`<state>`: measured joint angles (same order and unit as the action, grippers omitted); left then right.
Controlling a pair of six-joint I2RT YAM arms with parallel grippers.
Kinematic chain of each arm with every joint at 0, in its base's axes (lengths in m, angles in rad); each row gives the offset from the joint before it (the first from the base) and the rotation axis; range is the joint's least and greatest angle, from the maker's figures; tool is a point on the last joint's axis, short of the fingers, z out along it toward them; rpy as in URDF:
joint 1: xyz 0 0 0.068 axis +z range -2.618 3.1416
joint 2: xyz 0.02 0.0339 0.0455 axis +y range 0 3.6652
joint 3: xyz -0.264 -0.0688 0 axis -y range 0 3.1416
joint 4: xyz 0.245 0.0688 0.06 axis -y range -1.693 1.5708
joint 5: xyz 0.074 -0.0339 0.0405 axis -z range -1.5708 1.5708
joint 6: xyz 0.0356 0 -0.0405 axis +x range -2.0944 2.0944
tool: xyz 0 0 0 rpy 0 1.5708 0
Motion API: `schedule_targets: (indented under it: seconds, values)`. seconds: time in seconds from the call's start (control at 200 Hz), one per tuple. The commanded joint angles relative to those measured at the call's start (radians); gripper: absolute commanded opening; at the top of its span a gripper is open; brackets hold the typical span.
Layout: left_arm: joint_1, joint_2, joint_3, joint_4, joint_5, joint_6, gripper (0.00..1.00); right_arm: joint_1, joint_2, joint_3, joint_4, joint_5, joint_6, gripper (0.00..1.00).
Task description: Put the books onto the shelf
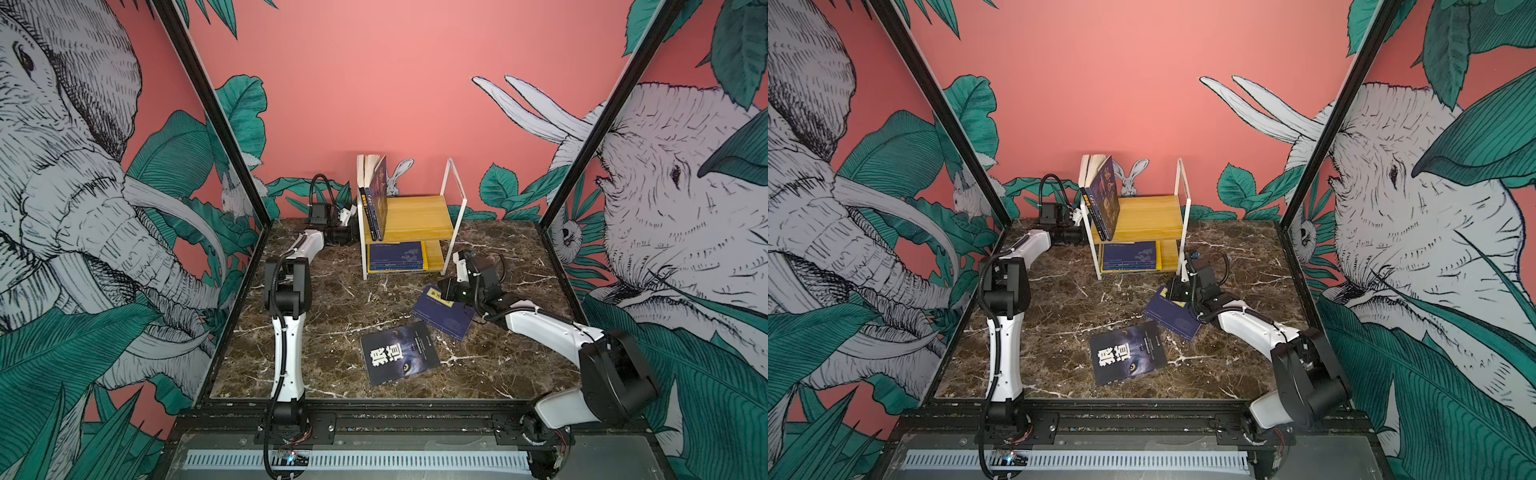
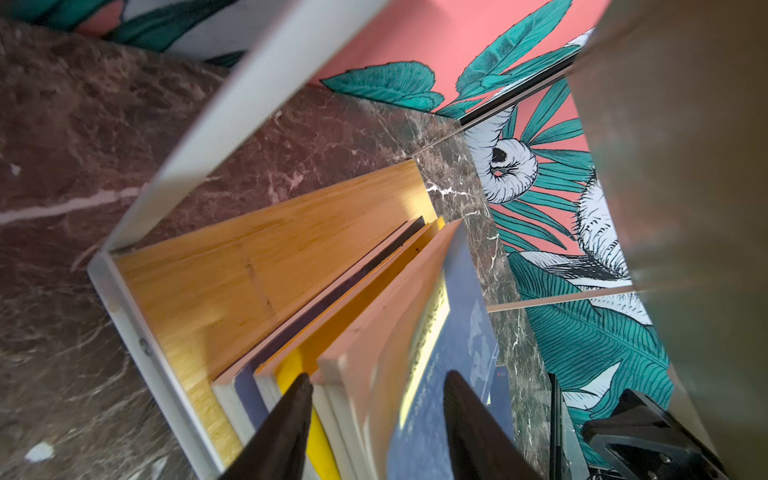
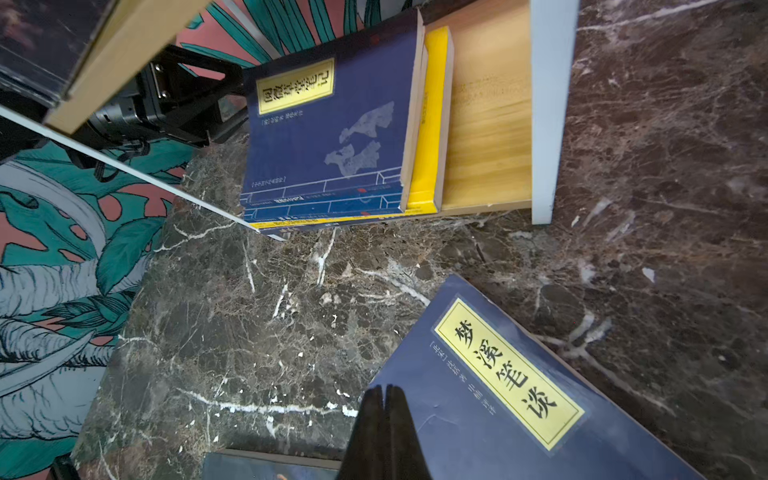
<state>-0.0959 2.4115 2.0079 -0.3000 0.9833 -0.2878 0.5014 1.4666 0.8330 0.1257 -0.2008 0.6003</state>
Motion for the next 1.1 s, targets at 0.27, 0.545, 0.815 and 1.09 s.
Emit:
schedule_targets:
  seconds: [0.27, 0.545, 0.815, 1.09]
  values:
    - [-0.007, 0.024, 0.017, 0.149, 0.088, -0.100, 0.32, 0.024, 0.020, -0.030, 0.064, 0.019, 0.009, 0.00]
    - [-0.013, 0.035, 0.017, 0.163, 0.094, -0.122, 0.24, 0.025, 0.021, -0.040, 0.061, 0.020, 0.013, 0.00]
    - [-0.016, 0.028, 0.017, 0.150, 0.094, -0.122, 0.17, 0.026, 0.021, -0.041, 0.059, 0.020, 0.013, 0.00]
    - [-0.019, 0.014, 0.006, 0.155, 0.094, -0.129, 0.00, 0.032, 0.036, -0.021, 0.084, 0.047, 0.032, 0.00]
